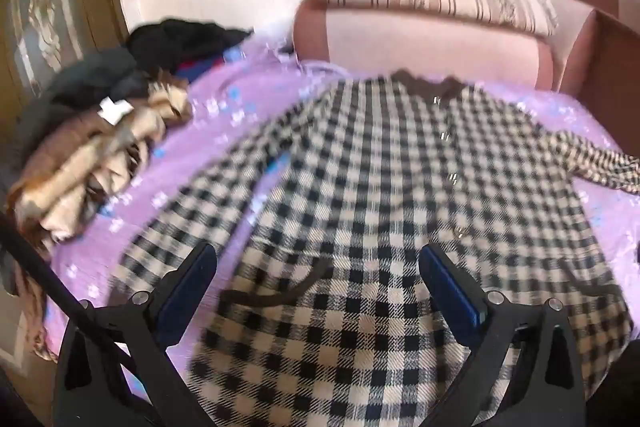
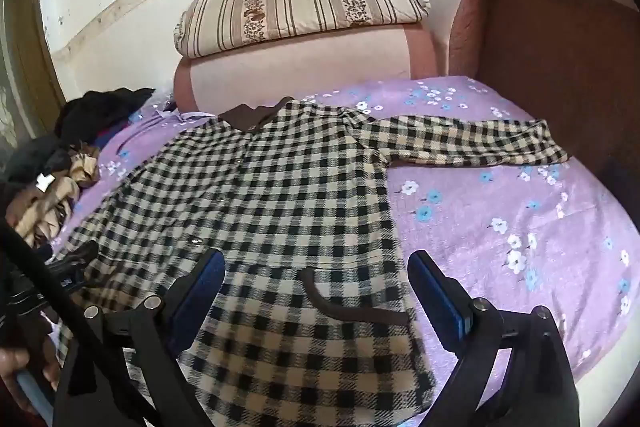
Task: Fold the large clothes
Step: 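Position both grippers over the hem of the checked coat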
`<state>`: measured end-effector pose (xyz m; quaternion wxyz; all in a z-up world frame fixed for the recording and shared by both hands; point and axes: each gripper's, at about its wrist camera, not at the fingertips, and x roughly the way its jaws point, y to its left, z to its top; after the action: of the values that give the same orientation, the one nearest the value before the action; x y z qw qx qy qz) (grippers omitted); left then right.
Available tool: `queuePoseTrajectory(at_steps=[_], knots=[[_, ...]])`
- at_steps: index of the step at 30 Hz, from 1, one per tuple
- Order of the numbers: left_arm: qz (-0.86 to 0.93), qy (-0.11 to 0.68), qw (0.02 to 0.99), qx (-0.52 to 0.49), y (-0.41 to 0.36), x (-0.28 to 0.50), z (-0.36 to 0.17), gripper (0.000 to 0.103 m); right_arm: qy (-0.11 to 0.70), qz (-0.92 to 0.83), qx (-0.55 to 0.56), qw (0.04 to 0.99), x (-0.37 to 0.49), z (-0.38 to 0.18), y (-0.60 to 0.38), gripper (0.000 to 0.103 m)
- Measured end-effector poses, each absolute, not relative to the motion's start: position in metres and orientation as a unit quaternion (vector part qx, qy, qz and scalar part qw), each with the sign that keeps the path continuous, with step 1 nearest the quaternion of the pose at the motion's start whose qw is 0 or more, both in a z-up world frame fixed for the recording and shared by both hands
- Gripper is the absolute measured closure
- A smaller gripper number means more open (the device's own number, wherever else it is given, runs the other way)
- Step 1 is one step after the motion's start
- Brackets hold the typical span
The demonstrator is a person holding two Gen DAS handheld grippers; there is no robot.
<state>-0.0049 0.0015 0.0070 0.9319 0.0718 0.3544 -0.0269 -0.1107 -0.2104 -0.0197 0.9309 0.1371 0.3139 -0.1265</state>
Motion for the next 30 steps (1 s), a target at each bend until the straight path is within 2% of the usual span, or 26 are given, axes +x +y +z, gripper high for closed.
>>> queuePoseTrajectory(at_steps=[4, 10, 30], knots=[[-0.025, 0.334, 0.940, 0.061, 0.007, -0.021, 0.027, 0.002, 0.341, -0.103, 0.148, 0.923, -0.107, -0.018, -0.207, 0.016], [-0.039, 0.350, 0.934, 0.055, -0.003, -0.033, 0.053, 0.002, 0.360, -0.088, 0.124, 0.921, -0.108, -0.023, -0.196, 0.018], [-0.056, 0.402, 0.912, 0.064, -0.017, -0.038, 0.024, 0.002, 0.383, -0.096, 0.109, 0.912, -0.100, -0.034, -0.188, 0.018]])
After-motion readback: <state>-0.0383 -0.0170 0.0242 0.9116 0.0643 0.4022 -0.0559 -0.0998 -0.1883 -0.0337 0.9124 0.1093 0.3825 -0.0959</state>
